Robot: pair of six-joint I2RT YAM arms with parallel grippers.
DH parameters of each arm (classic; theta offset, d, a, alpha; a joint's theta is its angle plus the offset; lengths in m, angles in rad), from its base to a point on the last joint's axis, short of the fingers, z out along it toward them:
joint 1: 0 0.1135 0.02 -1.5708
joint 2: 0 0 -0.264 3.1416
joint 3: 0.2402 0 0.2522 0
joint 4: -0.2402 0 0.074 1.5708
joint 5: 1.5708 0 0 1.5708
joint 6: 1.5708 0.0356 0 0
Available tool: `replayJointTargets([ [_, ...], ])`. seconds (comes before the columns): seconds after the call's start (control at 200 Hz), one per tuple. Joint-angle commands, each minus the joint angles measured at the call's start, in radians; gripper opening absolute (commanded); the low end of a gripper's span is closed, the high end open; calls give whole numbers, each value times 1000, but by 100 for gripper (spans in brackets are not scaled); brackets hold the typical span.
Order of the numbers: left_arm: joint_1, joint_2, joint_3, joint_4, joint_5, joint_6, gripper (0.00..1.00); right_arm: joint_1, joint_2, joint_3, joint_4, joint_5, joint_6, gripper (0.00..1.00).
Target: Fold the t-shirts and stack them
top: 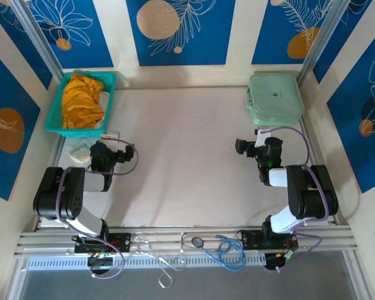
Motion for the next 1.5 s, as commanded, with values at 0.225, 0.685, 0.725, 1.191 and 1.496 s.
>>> replayJointTargets([
  [0.225, -3, 1, 0, 17, 16, -9, 100, 0, -3, 4, 15, -8, 2, 99],
  [0.685, -3, 2, 2, 14, 17, -9, 100, 0, -3, 3, 16, -8, 2, 99],
  [0.725, -3, 2, 3, 14, 16, -9, 99, 0, -3, 4, 17, -8, 2, 99],
  [1.191, -39, -499, 257, -823, -438, -288, 99, 62, -324, 393, -905, 176, 112, 98],
  [1.496, 77, -210, 860, -1441, -442, -423, 100, 90, -321, 525, -1218, 41, 207, 94],
])
